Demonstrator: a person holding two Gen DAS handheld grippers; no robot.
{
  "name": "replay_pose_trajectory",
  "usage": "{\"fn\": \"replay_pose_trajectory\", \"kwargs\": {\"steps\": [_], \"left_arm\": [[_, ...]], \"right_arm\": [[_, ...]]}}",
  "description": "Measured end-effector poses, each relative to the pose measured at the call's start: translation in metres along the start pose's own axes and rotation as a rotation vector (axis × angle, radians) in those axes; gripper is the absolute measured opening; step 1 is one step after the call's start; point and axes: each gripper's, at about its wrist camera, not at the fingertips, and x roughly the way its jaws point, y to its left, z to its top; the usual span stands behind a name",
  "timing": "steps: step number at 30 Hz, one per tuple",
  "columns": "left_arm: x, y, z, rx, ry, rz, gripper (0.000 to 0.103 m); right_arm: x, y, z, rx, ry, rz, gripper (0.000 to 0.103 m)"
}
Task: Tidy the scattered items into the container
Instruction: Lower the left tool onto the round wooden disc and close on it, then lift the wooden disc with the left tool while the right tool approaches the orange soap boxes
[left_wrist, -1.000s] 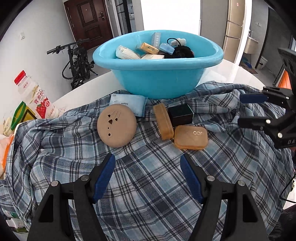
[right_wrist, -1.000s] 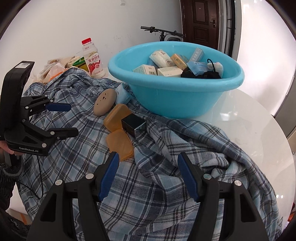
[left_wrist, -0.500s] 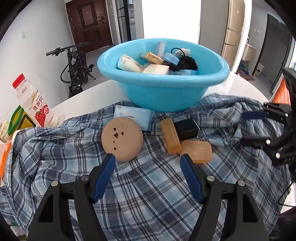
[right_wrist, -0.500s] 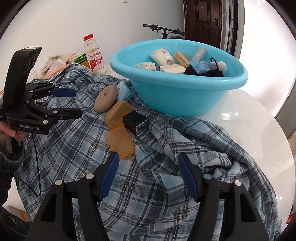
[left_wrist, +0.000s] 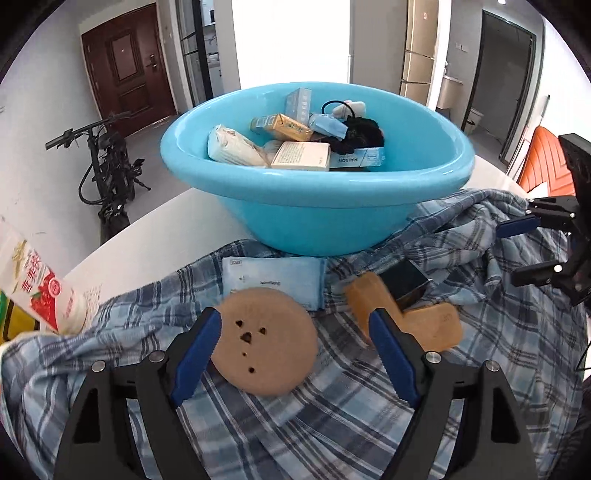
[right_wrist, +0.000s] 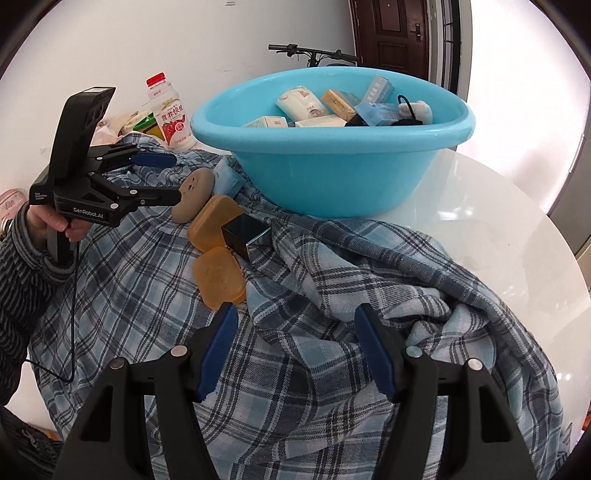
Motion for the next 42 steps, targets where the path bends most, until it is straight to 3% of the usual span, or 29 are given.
{"fn": "replay_pose_trajectory", "kwargs": {"steps": [2,5,8,13,22,27,32,37,42], "left_arm": [[0.012,0.007,-0.001,-0.008,0.035,-0.001,0.084],[0.026,0.011,-0.005,0.016,0.08,-0.079,0.085],[0.035,0.01,-0.009,0.084,0.086,-0.034,0.085],[0.043,0.012,-0.009,0.097,0.102,-0.028,0.085],[0.052,0.024,-0.003,0.059,0.124,-0.084,0.085],[0.053,0.023,-0.001,0.033,0.129,-0.071,0.085],[0.042,0.024,-0.004,-0.033,0.095,-0.072,0.082],[0.016,0.018,-0.004,-0.074,0.031,-0.018,0.082],[-0.011,0.006,-0.003,-0.14,0.043,-0.02,0.082]], "right_arm": [[0.001,-0.001,-0.001,0.004,0.006,0.001,0.064],[0.004,-0.004,-0.002,0.008,0.016,0.002,0.064],[0.007,-0.007,-0.002,0.019,0.018,0.001,0.064],[0.011,-0.008,-0.003,0.025,0.021,0.006,0.064],[0.01,-0.006,-0.006,0.016,0.027,0.002,0.064],[0.009,-0.003,-0.006,0.004,0.028,-0.002,0.064],[0.009,0.001,-0.004,-0.017,0.031,-0.002,0.064],[0.007,0.011,-0.002,-0.048,0.03,-0.001,0.064],[0.004,0.02,0.0,-0.074,0.032,0.005,0.064]]}}
